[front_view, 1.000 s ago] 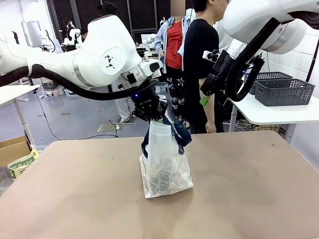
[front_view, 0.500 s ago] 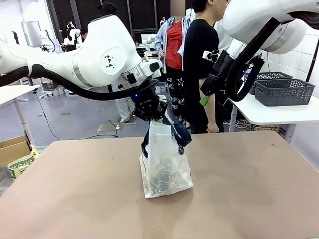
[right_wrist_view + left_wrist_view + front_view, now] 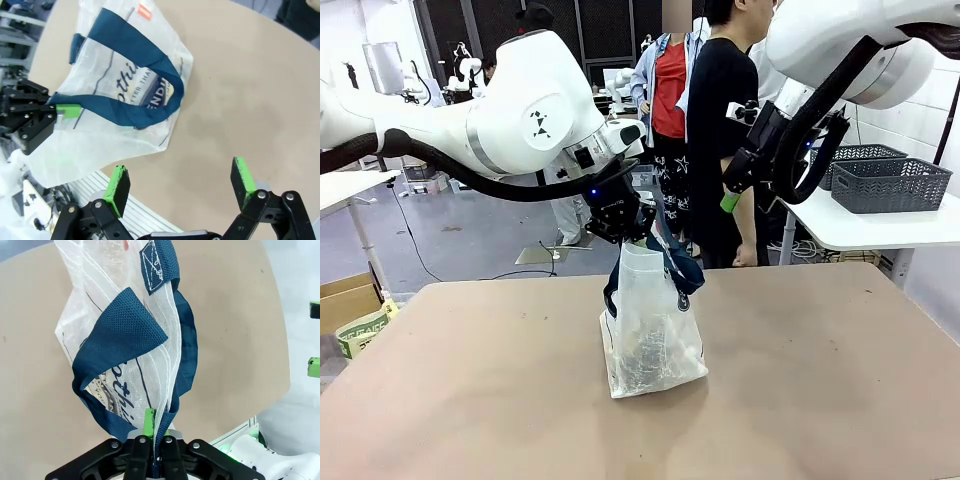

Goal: Transfer purchased items from the store into the shopping bag.
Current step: Move the Reusable shopping bag to the right side of the table.

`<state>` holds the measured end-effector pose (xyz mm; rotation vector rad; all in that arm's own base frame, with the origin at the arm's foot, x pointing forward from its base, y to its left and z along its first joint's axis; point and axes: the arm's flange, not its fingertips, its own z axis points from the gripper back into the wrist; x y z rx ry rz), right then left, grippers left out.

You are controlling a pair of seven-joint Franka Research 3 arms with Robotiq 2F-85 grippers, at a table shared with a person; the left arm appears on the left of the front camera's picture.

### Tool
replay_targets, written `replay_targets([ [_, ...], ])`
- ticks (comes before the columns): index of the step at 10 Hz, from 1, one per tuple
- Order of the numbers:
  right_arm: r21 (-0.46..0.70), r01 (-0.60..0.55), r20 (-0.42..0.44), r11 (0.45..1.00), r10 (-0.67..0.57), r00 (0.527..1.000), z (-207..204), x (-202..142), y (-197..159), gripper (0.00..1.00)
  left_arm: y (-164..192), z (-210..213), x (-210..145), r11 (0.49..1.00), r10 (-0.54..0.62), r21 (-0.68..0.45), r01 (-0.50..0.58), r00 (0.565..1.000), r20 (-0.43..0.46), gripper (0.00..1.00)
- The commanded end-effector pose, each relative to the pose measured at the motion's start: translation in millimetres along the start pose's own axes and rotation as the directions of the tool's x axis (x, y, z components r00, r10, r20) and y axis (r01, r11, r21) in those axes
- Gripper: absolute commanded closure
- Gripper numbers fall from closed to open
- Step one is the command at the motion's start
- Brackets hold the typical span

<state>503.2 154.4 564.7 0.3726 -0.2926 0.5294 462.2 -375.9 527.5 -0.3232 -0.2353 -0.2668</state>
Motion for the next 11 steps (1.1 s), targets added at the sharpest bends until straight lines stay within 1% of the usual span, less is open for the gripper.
replay_targets([
  [1,0.175,-0.149,0.074,0.973,0.138,0.988,4,6,-22,0.00,0,0,0,1.000,0.000,0.000,0.000,1.000,0.000,1.00],
  [2,0.248,-0.208,0.107,0.946,0.187,0.977,7,6,-27,0.00,-1,1,-1,1.000,0.002,-0.001,-0.002,1.000,-0.002,1.00],
  [3,0.296,-0.258,0.161,0.920,0.218,0.962,9,8,-35,0.00,-1,2,-1,1.000,0.002,0.000,-0.002,1.000,-0.001,1.00],
  [4,0.338,-0.342,0.212,0.877,0.283,0.935,7,15,-39,0.00,0,2,0,1.000,0.007,0.001,-0.007,1.000,0.002,1.00],
  [5,0.324,-0.419,0.254,0.848,0.349,0.902,6,17,-44,0.00,-1,2,0,1.000,0.007,0.000,-0.007,1.000,-0.001,1.00],
  [6,0.287,-0.454,0.310,0.843,0.367,0.877,4,17,-49,0.00,0,0,1,1.000,0.006,-0.002,-0.006,1.000,-0.003,1.00],
  [7,0.263,-0.509,0.360,0.820,0.406,0.840,1,11,-56,0.00,0,2,3,1.000,0.005,-0.011,-0.005,1.000,-0.008,1.00],
  [8,0.222,-0.533,0.377,0.817,0.432,0.819,-4,7,-56,0.00,1,7,7,1.000,-0.001,-0.001,0.001,1.000,-0.008,1.00],
  [9,0.268,-0.459,0.304,0.847,0.378,0.875,5,16,-47,0.00,1,20,15,1.000,-0.007,0.012,0.007,1.000,0.001,1.00],
  [11,0.268,-0.459,0.304,0.847,0.378,0.875,5,16,-47,0.00,-1,48,34,0.996,-0.051,0.071,0.050,0.999,0.015,1.00],
])
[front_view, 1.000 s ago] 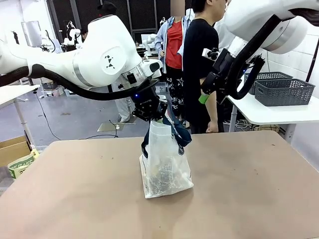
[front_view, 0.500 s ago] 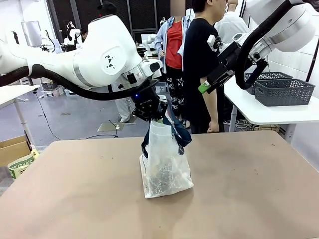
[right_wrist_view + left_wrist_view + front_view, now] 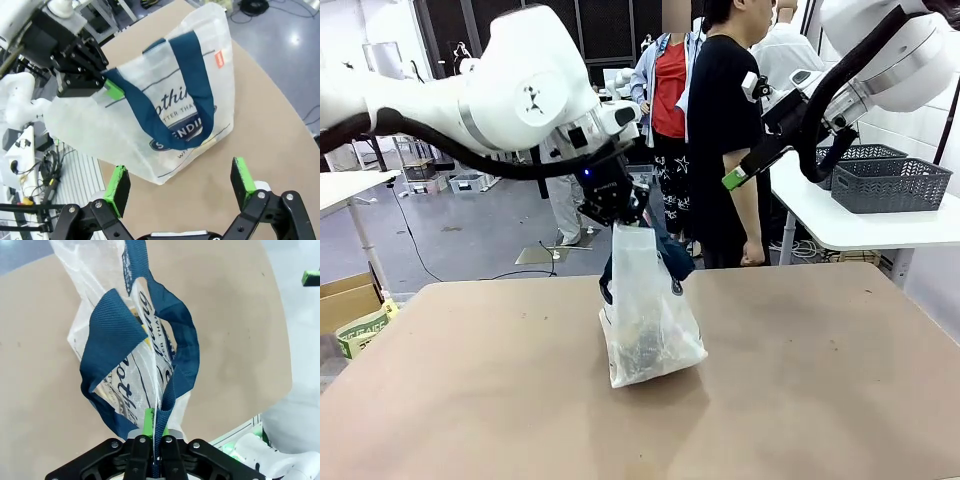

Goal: Transfer purchased items from the store into the shopping bag.
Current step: Move the Reusable shopping bag to the right side of the table.

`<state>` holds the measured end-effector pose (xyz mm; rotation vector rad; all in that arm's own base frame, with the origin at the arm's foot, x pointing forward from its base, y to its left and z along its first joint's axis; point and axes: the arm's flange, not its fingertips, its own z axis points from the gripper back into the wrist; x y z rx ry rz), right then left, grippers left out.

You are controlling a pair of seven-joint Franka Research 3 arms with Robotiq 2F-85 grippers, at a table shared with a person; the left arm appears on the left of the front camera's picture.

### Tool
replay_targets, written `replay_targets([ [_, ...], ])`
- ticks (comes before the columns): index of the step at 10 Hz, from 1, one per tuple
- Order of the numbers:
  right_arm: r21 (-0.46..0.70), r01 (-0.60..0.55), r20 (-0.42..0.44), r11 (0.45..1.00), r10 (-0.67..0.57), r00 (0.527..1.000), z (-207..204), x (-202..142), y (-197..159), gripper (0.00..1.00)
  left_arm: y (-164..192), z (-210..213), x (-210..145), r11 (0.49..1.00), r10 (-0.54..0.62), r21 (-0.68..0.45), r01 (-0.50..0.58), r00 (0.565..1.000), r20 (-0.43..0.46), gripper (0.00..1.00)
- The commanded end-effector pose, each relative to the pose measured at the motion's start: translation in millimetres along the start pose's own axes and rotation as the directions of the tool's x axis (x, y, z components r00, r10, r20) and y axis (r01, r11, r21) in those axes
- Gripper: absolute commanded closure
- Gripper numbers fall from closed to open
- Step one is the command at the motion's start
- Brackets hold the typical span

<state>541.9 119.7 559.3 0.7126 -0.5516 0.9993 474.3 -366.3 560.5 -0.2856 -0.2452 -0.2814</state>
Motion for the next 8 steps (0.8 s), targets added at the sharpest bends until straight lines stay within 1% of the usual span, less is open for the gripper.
replay_targets([
  [1,0.002,0.025,-0.012,1.000,-0.025,1.000,1,3,3,0.00,1,27,24,0.997,-0.042,0.060,0.042,0.999,0.001,1.00],
  [3,0.002,0.025,-0.012,1.000,-0.025,1.000,1,3,3,0.00,12,54,34,0.992,-0.073,0.102,0.074,0.997,-0.015,1.00],
  [4,0.002,0.025,-0.012,1.000,-0.025,1.000,1,3,3,0.00,20,66,36,0.981,-0.100,0.161,0.103,0.995,-0.029,1.00],
  [5,0.002,0.025,-0.012,1.000,-0.025,1.000,1,3,3,0.00,28,77,38,0.973,-0.112,0.194,0.124,0.991,-0.071,1.00],
  [6,0.002,0.025,-0.012,1.000,-0.025,1.000,1,3,3,0.00,40,87,39,0.959,-0.142,0.236,0.158,0.986,-0.083,1.00],
  [7,0.002,0.025,-0.012,1.000,-0.025,1.000,1,3,3,0.00,53,96,34,0.933,-0.164,0.312,0.180,0.984,-0.075,1.00],
  [8,0.002,0.025,-0.012,1.000,-0.025,1.000,1,3,3,0.00,72,105,25,0.912,-0.177,0.362,0.192,0.981,-0.075,1.00],
])
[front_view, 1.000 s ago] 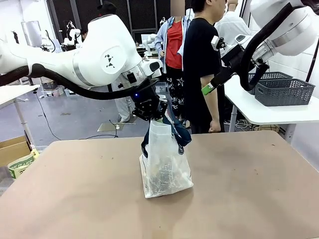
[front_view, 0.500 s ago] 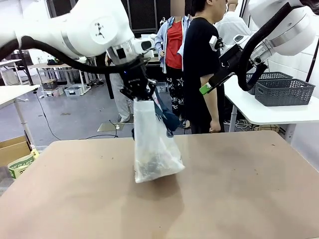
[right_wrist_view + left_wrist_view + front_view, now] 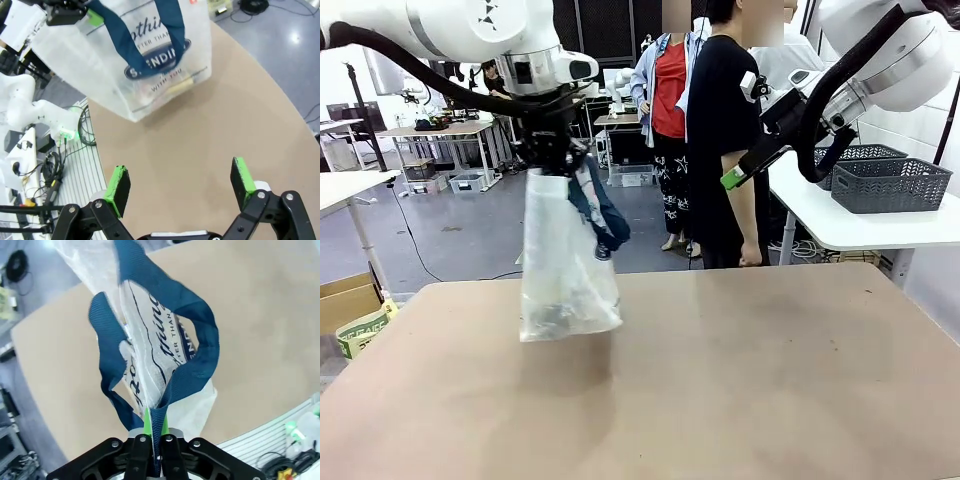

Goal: Transfer purchased items from the store into the shopping bag.
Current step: Move the Reusable shopping bag to the right side of the table.

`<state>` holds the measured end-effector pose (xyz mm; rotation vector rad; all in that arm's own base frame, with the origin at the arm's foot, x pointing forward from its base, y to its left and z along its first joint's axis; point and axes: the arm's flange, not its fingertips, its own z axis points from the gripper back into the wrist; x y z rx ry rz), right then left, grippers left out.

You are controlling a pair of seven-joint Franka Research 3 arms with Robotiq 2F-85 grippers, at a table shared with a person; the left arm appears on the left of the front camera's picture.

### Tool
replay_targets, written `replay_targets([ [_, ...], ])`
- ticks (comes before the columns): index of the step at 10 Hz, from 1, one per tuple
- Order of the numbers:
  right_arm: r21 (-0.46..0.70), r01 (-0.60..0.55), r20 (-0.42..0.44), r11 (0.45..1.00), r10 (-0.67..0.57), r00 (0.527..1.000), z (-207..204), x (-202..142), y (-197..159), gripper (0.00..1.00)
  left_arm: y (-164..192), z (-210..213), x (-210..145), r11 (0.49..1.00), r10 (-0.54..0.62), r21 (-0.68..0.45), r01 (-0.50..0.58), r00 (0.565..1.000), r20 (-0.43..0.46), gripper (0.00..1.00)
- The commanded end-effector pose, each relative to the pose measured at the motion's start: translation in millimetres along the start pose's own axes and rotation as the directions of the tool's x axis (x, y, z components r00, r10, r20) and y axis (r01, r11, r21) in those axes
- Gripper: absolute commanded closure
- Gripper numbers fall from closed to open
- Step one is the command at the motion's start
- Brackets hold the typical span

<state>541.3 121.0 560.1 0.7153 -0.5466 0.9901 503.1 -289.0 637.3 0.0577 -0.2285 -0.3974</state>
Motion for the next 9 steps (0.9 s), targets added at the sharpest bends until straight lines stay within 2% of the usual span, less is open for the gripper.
replay_targets([
  [1,0.001,0.015,-0.012,1.000,-0.015,1.000,1,2,2,0.00,38,15,-24,0.996,-0.018,0.089,0.014,0.999,0.041,1.00],
  [3,0.001,0.015,-0.012,1.000,-0.015,1.000,1,2,2,0.00,90,13,-63,0.992,-0.003,0.128,-0.005,0.998,0.068,1.00],
  [5,0.001,0.015,-0.012,1.000,-0.015,1.000,1,2,2,0.00,128,-2,-99,0.985,-0.021,0.171,0.010,0.998,0.059,1.00],
  [7,0.001,0.015,-0.012,1.000,-0.015,1.000,1,2,2,0.00,160,-16,-134,0.985,-0.002,0.172,-0.010,0.998,0.066,1.00],
  [9,0.001,0.015,-0.012,1.000,-0.015,1.000,1,2,2,0.00,177,-26,-164,0.987,0.034,0.154,-0.047,0.996,0.086,1.00],
])
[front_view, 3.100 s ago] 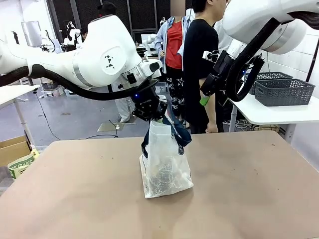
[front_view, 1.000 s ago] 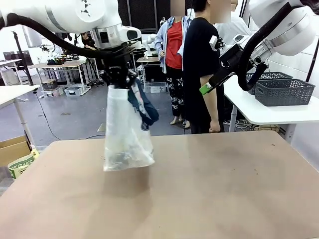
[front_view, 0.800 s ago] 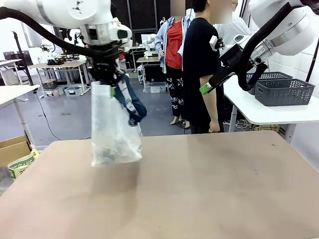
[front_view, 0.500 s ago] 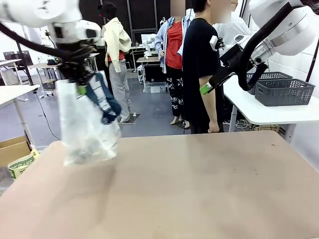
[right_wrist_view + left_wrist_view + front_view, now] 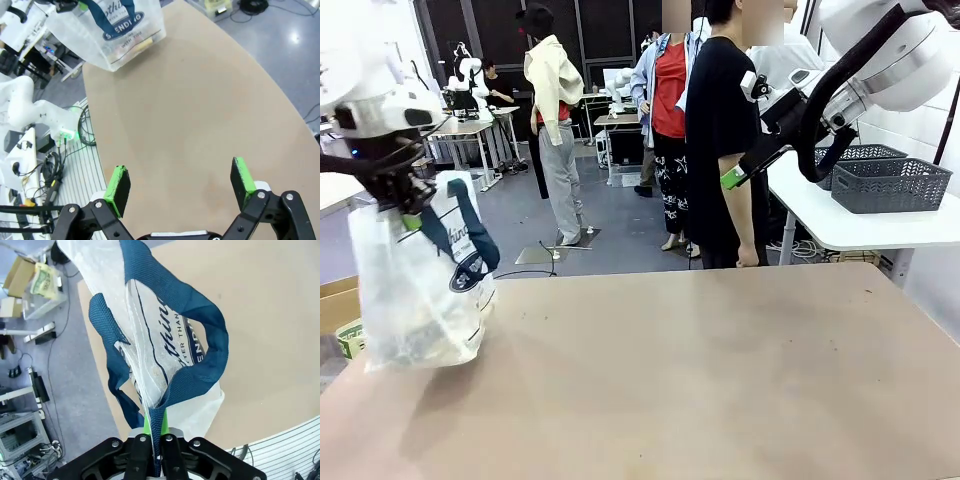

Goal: Transfer purchased items from the store into the shopping bag.
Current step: Move the Reusable shopping bag to the right side of the table.

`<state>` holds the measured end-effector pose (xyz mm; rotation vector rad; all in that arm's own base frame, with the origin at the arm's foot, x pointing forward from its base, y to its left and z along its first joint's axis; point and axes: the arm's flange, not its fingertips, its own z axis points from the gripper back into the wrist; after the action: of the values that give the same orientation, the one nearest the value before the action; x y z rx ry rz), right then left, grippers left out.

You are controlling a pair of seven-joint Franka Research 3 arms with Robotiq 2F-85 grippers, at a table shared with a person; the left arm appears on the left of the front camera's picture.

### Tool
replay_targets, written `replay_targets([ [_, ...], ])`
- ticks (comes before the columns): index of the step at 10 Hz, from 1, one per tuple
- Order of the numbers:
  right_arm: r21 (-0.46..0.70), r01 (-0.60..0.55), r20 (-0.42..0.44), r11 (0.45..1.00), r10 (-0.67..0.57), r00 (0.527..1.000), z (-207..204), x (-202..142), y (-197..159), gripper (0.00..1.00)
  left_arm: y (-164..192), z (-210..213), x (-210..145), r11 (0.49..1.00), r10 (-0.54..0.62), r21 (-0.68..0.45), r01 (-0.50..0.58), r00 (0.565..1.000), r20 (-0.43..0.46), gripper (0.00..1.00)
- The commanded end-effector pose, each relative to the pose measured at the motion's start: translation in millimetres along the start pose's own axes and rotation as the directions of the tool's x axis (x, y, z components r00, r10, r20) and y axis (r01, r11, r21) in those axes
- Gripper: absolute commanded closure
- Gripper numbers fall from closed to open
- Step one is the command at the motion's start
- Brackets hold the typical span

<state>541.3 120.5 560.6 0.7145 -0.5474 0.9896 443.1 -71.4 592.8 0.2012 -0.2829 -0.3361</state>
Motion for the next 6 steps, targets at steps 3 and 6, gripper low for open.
replay_targets([
  [3,0.002,0.015,-0.012,1.000,-0.015,1.000,0,2,2,0.00,30,-20,-55,1.000,-0.004,-0.023,0.004,1.000,0.015,1.00],
  [6,0.002,0.015,-0.012,1.000,-0.015,1.000,0,2,2,0.00,37,-44,-76,1.000,-0.009,-0.030,0.010,1.000,0.008,1.00],
])
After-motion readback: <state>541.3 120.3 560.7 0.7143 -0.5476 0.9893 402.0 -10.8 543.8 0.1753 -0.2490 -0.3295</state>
